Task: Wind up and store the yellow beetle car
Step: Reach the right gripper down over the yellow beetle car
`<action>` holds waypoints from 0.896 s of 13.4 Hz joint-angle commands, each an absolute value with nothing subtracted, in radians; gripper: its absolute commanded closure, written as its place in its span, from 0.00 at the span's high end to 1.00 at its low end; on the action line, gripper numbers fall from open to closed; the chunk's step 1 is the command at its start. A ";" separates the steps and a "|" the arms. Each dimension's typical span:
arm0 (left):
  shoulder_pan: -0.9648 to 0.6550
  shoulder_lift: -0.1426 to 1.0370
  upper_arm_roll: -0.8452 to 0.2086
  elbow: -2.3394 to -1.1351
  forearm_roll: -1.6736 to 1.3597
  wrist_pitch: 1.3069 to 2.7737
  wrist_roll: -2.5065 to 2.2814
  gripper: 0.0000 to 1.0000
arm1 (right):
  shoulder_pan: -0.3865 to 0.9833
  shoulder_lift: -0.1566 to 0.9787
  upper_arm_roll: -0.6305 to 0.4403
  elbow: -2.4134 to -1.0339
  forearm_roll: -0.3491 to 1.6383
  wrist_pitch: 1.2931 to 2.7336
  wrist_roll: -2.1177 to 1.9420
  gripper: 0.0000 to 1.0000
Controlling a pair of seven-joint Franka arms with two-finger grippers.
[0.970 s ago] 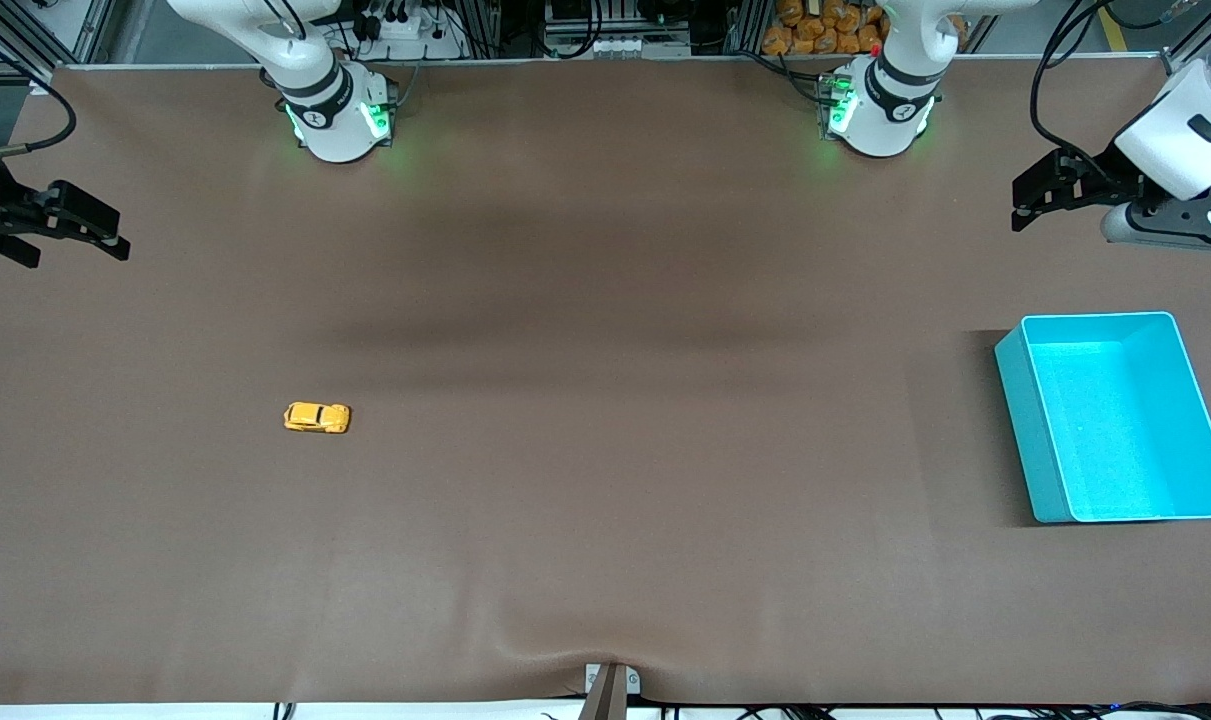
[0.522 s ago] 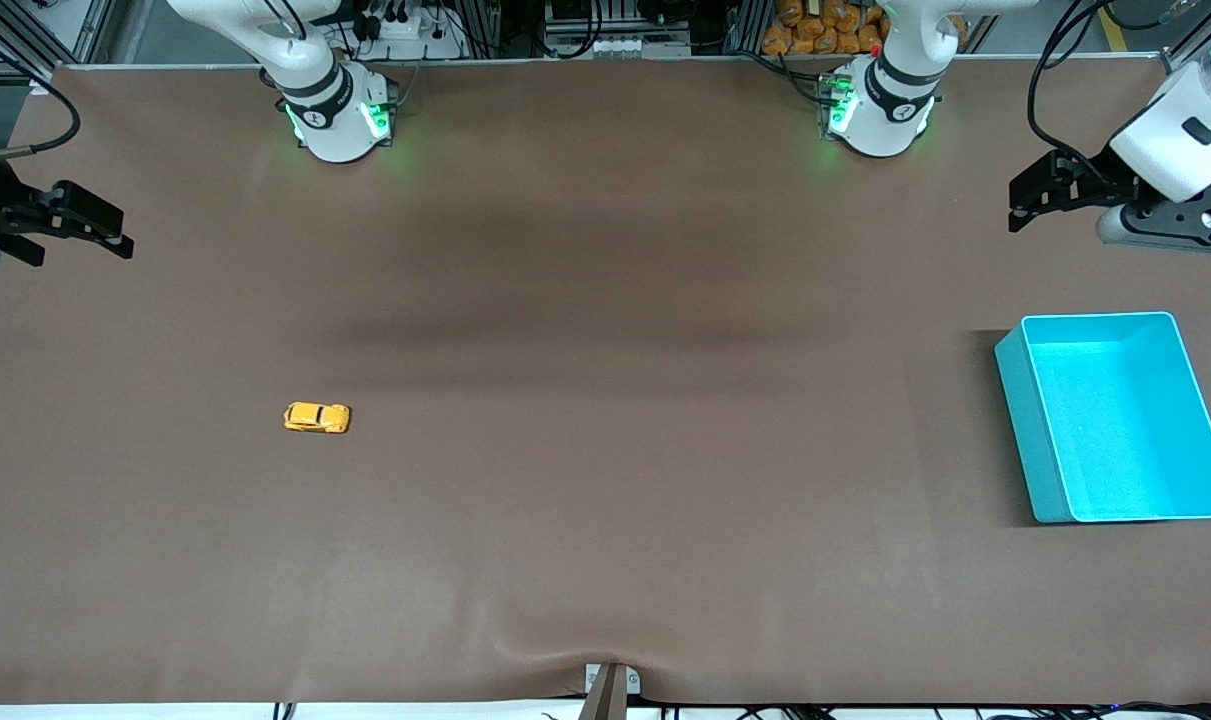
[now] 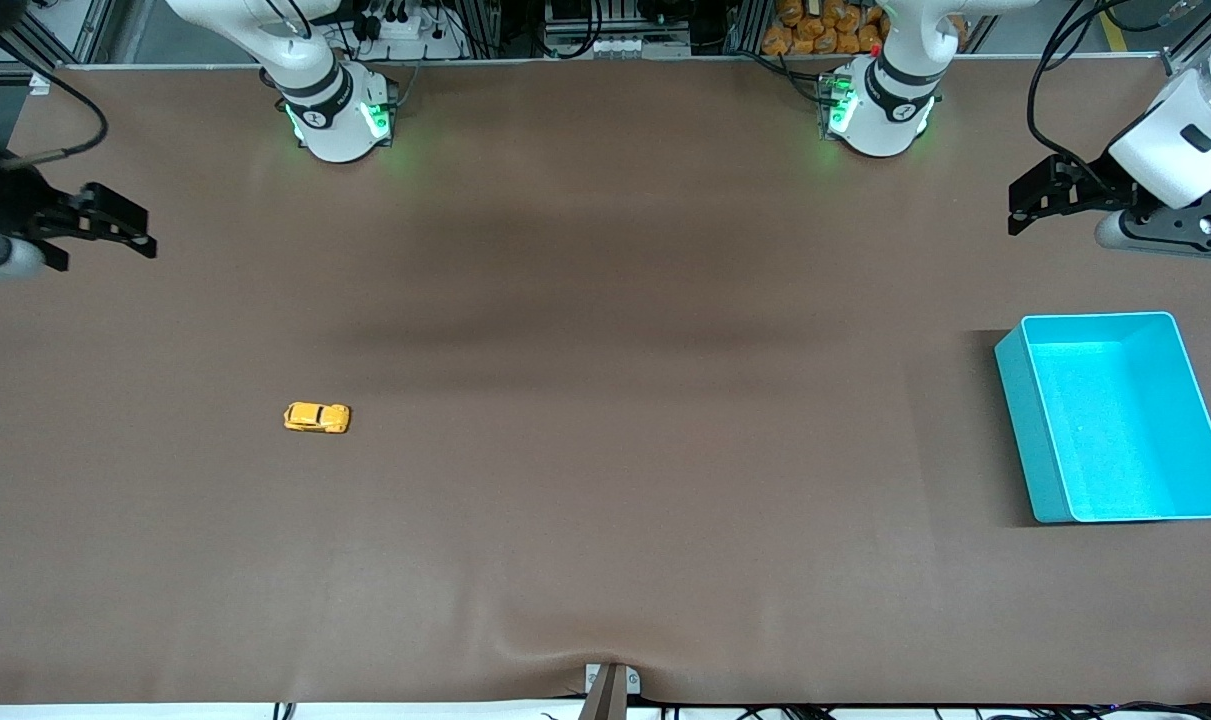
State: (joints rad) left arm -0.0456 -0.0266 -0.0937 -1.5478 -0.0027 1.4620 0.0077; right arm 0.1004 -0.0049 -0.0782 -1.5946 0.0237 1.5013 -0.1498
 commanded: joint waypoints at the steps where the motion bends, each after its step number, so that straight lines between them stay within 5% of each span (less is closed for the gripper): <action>1: -0.040 -0.028 -0.100 -1.542 0.015 1.466 0.006 1.00 | 0.158 0.067 -0.083 -1.606 0.018 1.540 -0.178 1.00; 7: -0.038 -0.028 -0.100 -1.543 0.015 1.466 0.006 1.00 | 0.210 0.110 -0.084 -1.974 0.015 2.021 -0.462 1.00; 12: -0.038 -0.028 -0.100 -1.543 0.015 1.466 0.006 1.00 | 0.178 0.311 -0.086 -1.990 0.015 2.221 -0.824 1.00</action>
